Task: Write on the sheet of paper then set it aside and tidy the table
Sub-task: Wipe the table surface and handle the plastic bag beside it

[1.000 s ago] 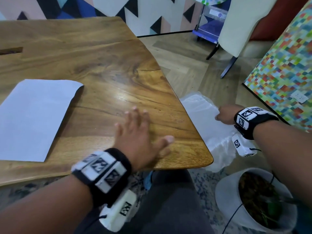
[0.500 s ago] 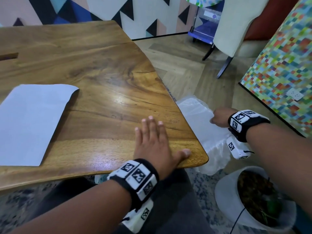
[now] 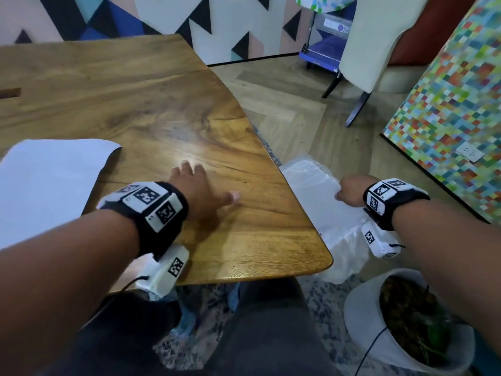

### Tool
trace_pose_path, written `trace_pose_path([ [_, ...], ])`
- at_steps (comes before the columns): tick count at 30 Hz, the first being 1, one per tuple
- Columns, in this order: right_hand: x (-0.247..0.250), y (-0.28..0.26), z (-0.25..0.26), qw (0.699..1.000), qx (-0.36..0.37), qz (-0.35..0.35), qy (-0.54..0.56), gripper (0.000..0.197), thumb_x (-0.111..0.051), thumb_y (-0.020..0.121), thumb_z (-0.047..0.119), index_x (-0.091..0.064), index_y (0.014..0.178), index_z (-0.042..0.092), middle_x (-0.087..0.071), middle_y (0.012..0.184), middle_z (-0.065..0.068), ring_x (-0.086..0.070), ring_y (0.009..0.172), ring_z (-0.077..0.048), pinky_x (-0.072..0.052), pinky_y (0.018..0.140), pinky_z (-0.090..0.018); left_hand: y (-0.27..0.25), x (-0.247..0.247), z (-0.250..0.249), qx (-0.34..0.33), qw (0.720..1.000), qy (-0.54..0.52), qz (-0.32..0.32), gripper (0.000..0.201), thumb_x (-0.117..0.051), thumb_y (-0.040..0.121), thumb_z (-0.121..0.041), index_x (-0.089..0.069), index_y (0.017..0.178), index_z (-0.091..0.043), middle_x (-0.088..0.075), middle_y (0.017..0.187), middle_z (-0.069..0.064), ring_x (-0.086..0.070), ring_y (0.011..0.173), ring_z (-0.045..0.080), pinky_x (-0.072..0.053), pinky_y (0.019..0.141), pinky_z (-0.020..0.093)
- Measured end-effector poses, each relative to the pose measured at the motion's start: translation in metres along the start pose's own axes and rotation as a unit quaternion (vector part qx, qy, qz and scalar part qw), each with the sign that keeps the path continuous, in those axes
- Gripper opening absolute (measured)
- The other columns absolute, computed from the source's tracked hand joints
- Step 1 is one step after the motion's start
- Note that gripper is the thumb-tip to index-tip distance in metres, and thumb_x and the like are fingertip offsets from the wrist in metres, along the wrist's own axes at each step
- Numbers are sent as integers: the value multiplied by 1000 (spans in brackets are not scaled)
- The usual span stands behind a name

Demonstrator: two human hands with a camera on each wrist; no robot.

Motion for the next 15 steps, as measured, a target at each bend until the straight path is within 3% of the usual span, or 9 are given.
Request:
trace_pose_path([
  [3,-2,1,-1,1000,0,6,4,29,-54,93,33,-63,92,6,-63,92,-10,-62,85,-29,-47,69,-30,5,-13,-6,-1,1000,25,-2,127,-35,76,-94,4,161,-8,12,168,20,3,155,40,-14,124,58],
  [8,-3,3,0,1000,-2,9,2,25,-55,92,33,-60,85,9,-62,91,-9,-62,84,-29,-46,68,-30,-15,-36,-59,-92,996,2,-3,128,-22,71,-99,13,159,-12,27,162,18,17,152,42,-2,123,59],
  [12,-1,5,2,1000,-2,12,-3,24,-55,91,32,-61,87,9,-63,91,-9,-62,83,-29,-46,67,-29,-27,-29,-100,-219,974,-38,50,121,-36,79,-90,8,162,-15,20,166,14,16,154,33,-4,125,55],
  [15,1,6,-1,1000,-5,10,4,25,-55,91,33,-62,90,9,-64,93,-10,-63,84,-29,-46,66,-29,-20,-15,-94,-237,964,-102,57,118,-42,82,-85,14,161,-17,18,168,5,11,156,23,-8,126,47],
])
Point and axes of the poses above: each hand's wrist, its own y-axis towards the middle knuckle, its own x-axis out of the back of the hand, z = x × y, the point moved 3 cm from there along y, towards the middle knuckle
